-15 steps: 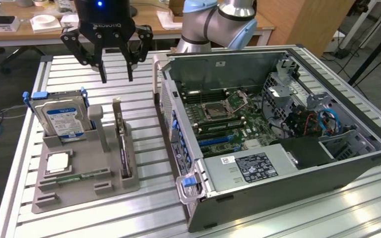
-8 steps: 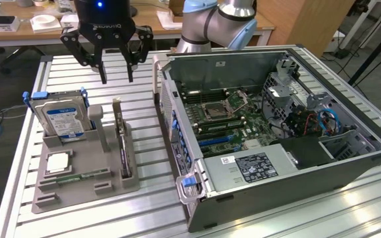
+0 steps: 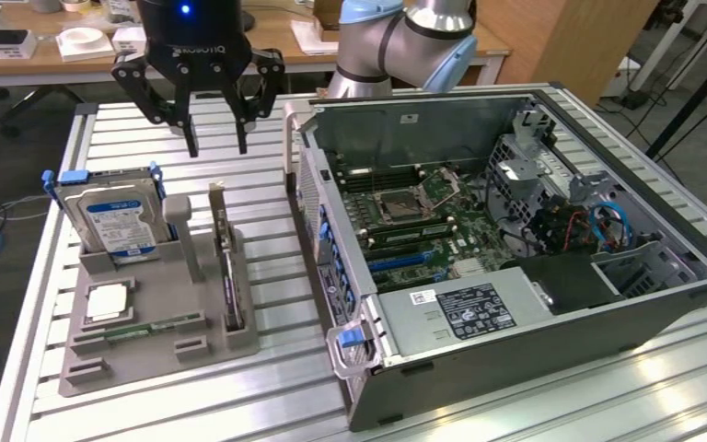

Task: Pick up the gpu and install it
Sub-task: 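Pick up the gpu and move the gpu toward the slot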

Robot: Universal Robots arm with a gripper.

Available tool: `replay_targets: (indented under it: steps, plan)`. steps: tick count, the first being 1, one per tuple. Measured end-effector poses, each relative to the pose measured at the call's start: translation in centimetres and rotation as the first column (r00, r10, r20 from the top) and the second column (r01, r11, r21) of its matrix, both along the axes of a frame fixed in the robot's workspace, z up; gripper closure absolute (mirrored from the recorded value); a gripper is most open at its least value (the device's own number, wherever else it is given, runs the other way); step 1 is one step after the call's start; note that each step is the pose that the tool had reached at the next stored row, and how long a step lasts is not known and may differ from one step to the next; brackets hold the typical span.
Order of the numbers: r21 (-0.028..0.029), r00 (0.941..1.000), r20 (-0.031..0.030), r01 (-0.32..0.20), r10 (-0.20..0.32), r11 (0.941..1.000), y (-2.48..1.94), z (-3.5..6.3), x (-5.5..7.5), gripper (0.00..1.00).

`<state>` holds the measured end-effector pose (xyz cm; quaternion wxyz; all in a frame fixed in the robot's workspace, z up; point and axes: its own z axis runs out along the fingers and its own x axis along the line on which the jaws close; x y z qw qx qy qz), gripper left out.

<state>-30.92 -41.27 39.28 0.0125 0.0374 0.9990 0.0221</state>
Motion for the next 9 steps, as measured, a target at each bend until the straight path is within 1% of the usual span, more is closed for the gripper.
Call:
replay_targets:
  steps: [9]
  plan:
    - [0.0000,1.0000,0.0001,0.000,0.000,1.0000,-0.28,0.00,0.00,0.47]
